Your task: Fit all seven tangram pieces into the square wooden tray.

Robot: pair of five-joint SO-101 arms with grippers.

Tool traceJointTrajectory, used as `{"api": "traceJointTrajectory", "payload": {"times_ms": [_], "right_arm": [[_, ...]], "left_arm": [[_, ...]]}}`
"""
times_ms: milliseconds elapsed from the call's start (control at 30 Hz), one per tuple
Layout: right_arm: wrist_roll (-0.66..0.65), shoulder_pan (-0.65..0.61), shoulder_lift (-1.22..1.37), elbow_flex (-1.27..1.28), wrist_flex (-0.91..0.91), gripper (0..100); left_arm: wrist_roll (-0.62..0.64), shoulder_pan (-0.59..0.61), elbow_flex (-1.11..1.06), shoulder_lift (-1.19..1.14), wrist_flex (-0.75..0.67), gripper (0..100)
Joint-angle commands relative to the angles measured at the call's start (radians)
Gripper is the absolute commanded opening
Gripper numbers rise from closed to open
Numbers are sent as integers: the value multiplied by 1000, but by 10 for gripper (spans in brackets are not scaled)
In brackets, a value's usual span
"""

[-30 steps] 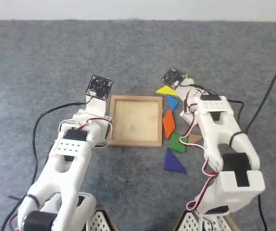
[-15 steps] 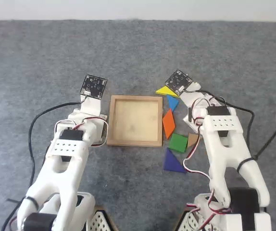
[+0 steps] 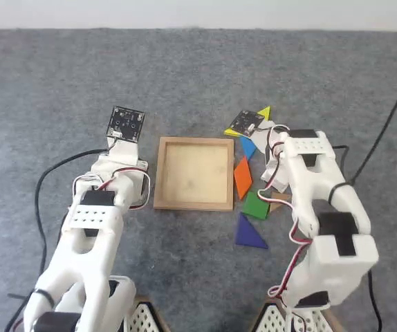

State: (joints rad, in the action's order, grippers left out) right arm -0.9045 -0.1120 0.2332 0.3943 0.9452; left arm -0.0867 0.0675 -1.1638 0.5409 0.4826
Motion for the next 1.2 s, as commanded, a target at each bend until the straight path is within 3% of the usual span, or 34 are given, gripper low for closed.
{"api": "traceJointTrajectory", "payload": {"times_ms": [0,367,700,1167], "right_arm": [[-26,1,13,-71,8,384],[-25,22,87,-166,48,383],[-28,24,303,-476,303,383],[-74,67,306,-480,315,365]], "left_arm": [[-2,3,12,37,-23,41],[-2,3,12,37,-23,41],[-2,2,12,37,-23,41],[-2,3,10,38,-23,41]]}}
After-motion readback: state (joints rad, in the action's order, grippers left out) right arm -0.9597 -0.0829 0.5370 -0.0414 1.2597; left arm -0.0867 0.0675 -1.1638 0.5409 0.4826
